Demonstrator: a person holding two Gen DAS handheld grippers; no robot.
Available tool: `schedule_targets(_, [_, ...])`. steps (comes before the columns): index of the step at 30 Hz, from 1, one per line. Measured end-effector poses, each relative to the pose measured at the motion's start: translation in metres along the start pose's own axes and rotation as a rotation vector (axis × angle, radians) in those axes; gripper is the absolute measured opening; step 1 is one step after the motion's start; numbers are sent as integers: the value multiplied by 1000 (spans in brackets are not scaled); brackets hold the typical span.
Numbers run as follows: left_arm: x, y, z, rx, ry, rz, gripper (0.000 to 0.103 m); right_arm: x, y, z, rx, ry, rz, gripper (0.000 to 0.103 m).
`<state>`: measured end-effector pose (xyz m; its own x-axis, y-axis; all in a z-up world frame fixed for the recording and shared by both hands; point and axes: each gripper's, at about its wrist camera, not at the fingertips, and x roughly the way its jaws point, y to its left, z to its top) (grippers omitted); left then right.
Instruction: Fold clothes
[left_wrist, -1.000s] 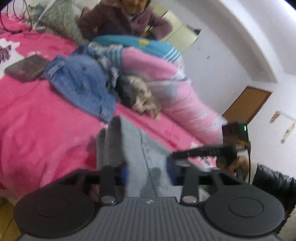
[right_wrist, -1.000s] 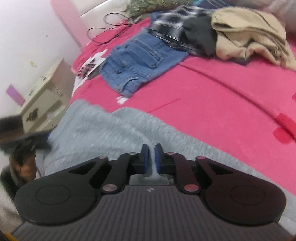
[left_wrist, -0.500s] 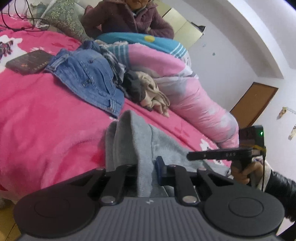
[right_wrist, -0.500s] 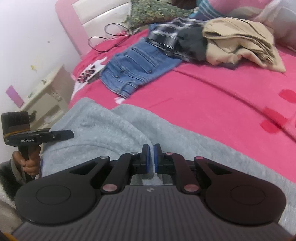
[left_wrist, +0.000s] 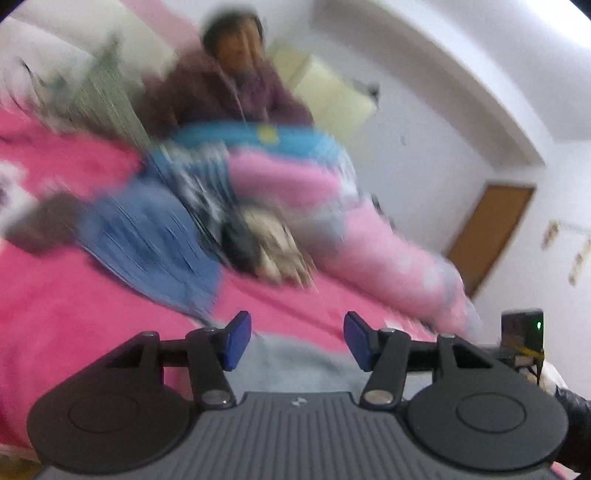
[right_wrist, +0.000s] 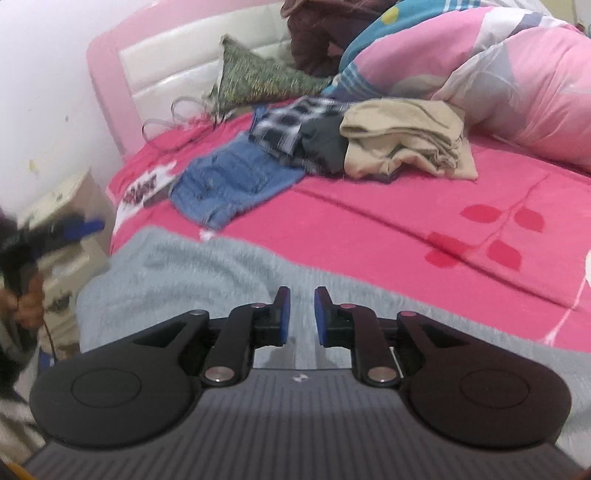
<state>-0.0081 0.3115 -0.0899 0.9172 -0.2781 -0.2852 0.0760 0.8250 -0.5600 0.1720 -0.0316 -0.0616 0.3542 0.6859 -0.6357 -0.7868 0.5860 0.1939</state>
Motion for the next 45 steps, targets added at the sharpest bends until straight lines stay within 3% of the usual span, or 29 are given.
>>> schedule_targets(2, [25,-1,0,-43,74,-3,52,-9,5,-5,-12,4,-15,20])
schedule_targets(5, [50,9,-3,-74,124,101,42,-30,16,-16,-48,2,-37,28])
schedule_targets(7, [53,16,-6,-93,119,113,35,-48,27,-27,-97,4,-52,44])
schedule_targets(9, [52,24,-8,-115,110,105,33,-56,36,-39,-163,28,-80,50])
schedule_targets(12, [52,29,-9,-134,110,117,27,-53,41,-52,-235,69,-138,50])
schedule_targets(15, [54,32,-10,-130,109,137,23,-39,32,-59,-205,110,-137,44])
schedule_targets(17, [51,31,-14,-115,106,150,21,-32,28,-61,-198,137,-143,13])
schedule_targets(18, [51,29,-15,-101,104,158,21,-33,27,-60,-197,128,-153,7])
schedule_targets(22, [50,23,-18,-42,93,187,21,-55,17,-32,-203,9,-173,6])
schedule_targets(29, [50,15,-22,24,83,233,19,-16,-36,13,-222,57,-163,6])
schedule_targets(33, [50,10,-25,60,78,260,19,42,-86,-2,-124,150,-234,12])
schedule_targets(37, [50,6,-27,101,77,277,19,40,-118,-16,38,98,-320,14])
schedule_targets(40, [50,8,-27,97,71,274,19,11,-119,-18,84,76,-389,16])
schedule_targets(42, [50,9,-28,89,66,272,19,-12,-100,-12,24,41,-394,16])
schedule_targets(45, [50,9,-29,92,66,277,19,-23,-64,7,-60,-47,-269,23])
